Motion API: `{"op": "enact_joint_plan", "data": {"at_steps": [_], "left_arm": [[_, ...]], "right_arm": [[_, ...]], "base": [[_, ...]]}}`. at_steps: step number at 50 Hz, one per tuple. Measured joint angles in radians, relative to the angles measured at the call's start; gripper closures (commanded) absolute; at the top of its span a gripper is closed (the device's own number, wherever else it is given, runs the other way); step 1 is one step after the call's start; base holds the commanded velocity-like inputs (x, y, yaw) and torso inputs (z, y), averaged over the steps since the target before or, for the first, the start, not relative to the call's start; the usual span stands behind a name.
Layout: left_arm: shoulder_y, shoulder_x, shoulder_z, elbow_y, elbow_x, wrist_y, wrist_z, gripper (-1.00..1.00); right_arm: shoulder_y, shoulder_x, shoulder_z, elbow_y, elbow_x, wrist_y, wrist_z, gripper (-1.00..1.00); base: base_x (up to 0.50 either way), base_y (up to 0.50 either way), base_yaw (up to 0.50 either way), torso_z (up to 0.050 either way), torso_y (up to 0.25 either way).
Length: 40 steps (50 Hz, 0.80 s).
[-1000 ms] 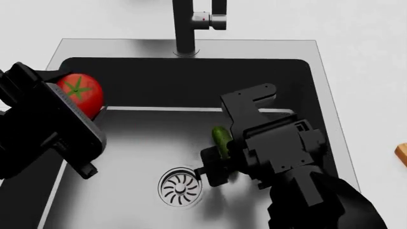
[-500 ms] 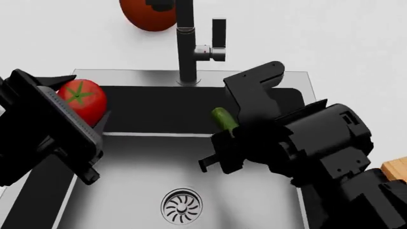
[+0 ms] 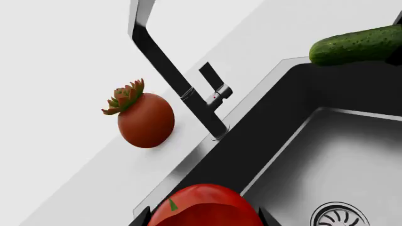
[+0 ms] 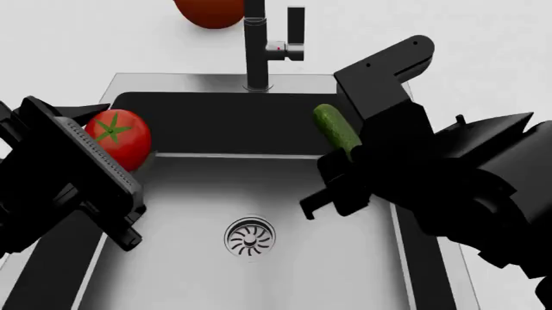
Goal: Pick the vegetables from the sink and place them on the cutting board.
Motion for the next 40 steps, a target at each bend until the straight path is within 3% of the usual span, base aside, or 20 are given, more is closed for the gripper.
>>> {"op": "enact_joint_plan", "data": {"at_steps": [8,30,40], "left_arm": [[0.002,0.006,0.008,0.000,-0.003,0.015,0.001,1.00],[-0.015,0.032,0.041,0.031,0.018,0.016,-0.018,1.00],[-0.013,0.061,0.031,0.105,0.005,-0.069,-0.044,1.00]], "right_arm": [[-0.003,0.030,0.020,-0.067,0.018,-0.007,0.019,1.00],[0.004,0.074,0.081,-0.153,0.085,0.017,0.080,1.00],[-0.025,0.104,0.110,-0.209,0.126,0.022,0.121,1.00]], "base": [[-0.10,-0.11,0.00,0.000,0.000],[-0.01,-0.50,0.00,0.000,0.000],[0.00,-0.50,0.00,0.000,0.000]]}}
